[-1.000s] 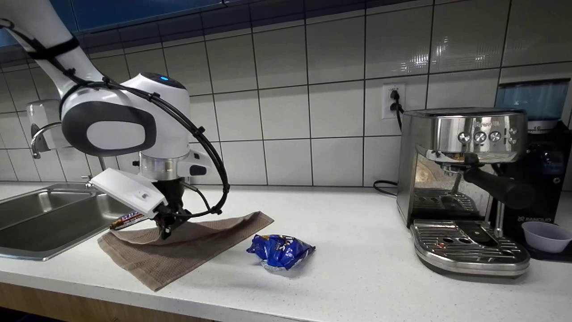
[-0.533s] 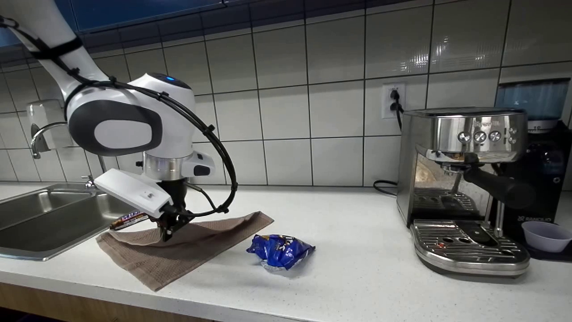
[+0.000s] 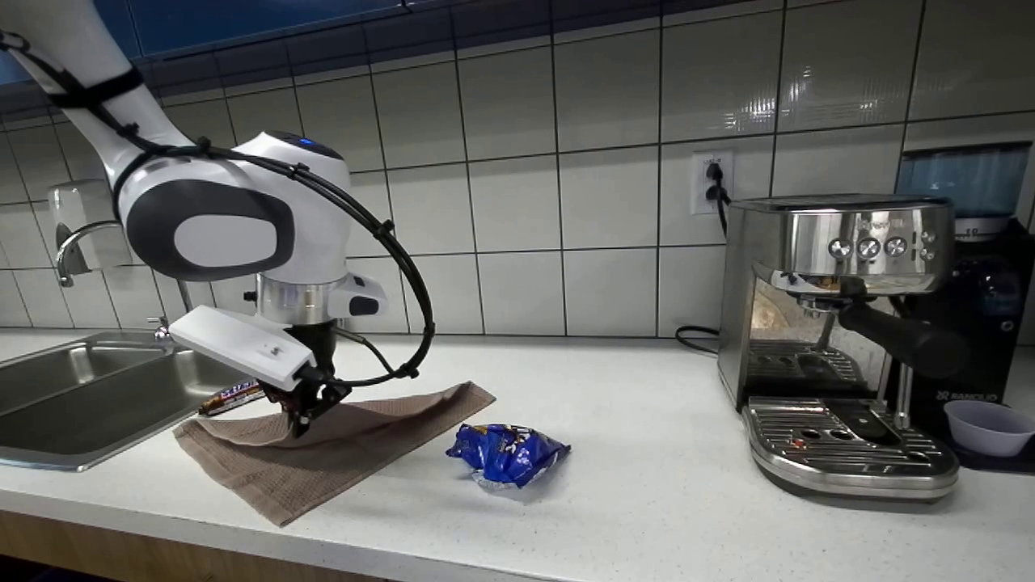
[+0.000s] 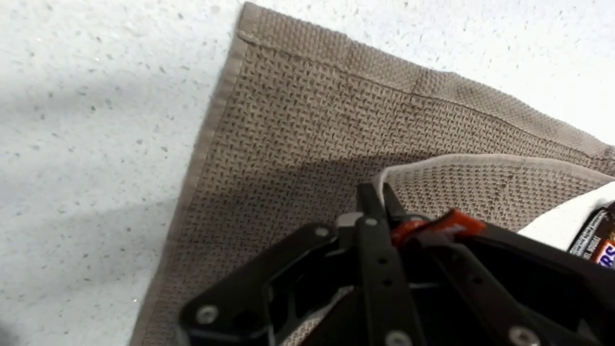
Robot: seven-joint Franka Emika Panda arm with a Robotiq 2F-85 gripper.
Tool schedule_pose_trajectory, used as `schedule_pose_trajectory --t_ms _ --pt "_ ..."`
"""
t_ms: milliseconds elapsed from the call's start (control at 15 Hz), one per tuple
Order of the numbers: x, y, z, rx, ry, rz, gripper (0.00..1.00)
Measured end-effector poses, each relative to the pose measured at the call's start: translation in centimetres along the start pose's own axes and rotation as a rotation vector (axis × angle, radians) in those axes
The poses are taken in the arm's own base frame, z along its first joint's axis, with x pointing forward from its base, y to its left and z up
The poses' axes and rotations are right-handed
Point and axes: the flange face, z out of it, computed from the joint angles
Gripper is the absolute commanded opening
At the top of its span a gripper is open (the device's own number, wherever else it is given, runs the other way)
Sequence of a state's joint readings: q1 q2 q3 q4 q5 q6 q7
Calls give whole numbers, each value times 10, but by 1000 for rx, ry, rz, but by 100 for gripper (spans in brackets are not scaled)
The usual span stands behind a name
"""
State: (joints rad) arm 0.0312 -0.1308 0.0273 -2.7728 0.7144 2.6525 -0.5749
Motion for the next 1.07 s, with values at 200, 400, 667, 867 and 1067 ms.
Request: schedule_pose_trajectory --t_ms 200,400,667,867,1067 --pt "1 -3 0 -13 -9 -36 1" --pt "2 -5 -1 -21 -11 -56 1" --pt "4 -6 -6 -36 -7 -56 1" --pt "5 -6 -9 -55 -9 -60 1" --pt "6 -7 -11 -74 -18 -68 1"
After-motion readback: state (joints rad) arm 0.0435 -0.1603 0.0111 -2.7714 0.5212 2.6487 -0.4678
